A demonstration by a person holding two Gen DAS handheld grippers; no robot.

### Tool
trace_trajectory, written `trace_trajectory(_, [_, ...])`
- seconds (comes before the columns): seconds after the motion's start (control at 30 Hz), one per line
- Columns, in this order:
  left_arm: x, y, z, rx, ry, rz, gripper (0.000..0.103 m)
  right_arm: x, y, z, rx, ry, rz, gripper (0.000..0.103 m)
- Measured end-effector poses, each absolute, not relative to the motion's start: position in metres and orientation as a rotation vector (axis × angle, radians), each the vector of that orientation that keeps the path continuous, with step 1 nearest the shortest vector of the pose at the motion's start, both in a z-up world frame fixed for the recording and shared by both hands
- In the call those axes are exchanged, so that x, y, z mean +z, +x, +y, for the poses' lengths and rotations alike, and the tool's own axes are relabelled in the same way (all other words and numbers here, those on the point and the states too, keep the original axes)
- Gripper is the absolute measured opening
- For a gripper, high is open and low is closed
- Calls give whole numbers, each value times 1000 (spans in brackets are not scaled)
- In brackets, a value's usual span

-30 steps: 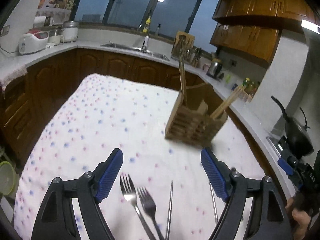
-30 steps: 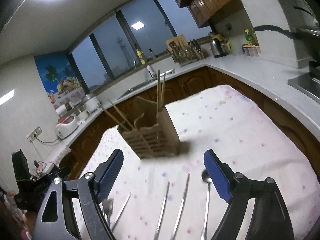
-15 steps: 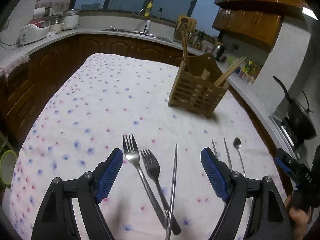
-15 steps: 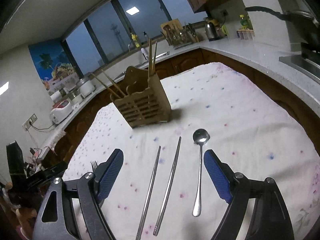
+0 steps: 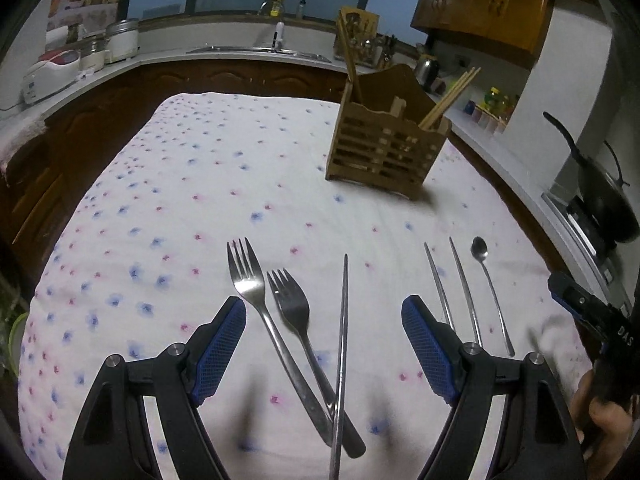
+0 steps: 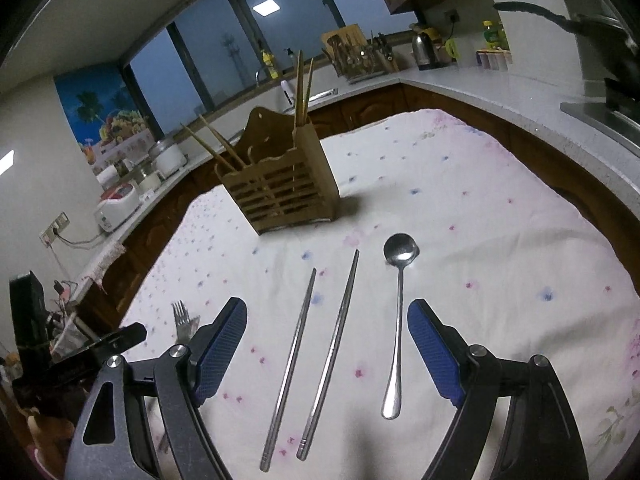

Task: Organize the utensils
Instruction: 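Lower left tool onto a silver chopstick while right tool lowers onto another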

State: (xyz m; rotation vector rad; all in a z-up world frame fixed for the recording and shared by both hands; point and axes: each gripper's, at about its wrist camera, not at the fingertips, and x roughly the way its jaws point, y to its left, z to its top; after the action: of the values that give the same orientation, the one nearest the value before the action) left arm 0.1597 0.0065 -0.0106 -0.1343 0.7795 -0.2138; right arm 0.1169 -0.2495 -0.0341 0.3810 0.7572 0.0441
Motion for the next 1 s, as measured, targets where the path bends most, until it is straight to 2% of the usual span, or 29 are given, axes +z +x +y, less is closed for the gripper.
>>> trace_trajectory(0.07, [-13,161,3,-219,-116,785,79,-38,119,-248,39,368,770,82])
trace_trajectory(0.13, [-16,164,-1,-233,-101,801,78,-43,124,-246,36,360,792,75])
trace_trajectory(0.2, [-20,170,-5,-246,-92,823,72,-48,129,-244,41,357,817,63])
trace_trajectory(0.27, [-23,176,-8,-261,-85,843,65,-52,136,-242,44,354,838,61])
trace_trajectory(0.43, [-29,199,-19,-282,-29,904,62,-62,157,-238,58,336,899,51])
trace_trajectory(0.53, [-35,217,-29,-285,12,967,53,-73,172,-236,57,324,948,46])
trace_trajectory(0.63, [-43,236,-38,-298,32,1010,51,-81,184,-237,46,313,976,43])
trace_trajectory(0.73, [-50,251,-45,-305,46,1037,43,-90,196,-239,26,300,1003,40])
trace_trajectory(0.9, [-60,272,-52,-323,45,1074,39,-101,215,-242,11,281,1037,30])
trace_trajectory(1.0, [-68,278,-57,-330,69,1097,37,-102,224,-242,4,254,1038,28])
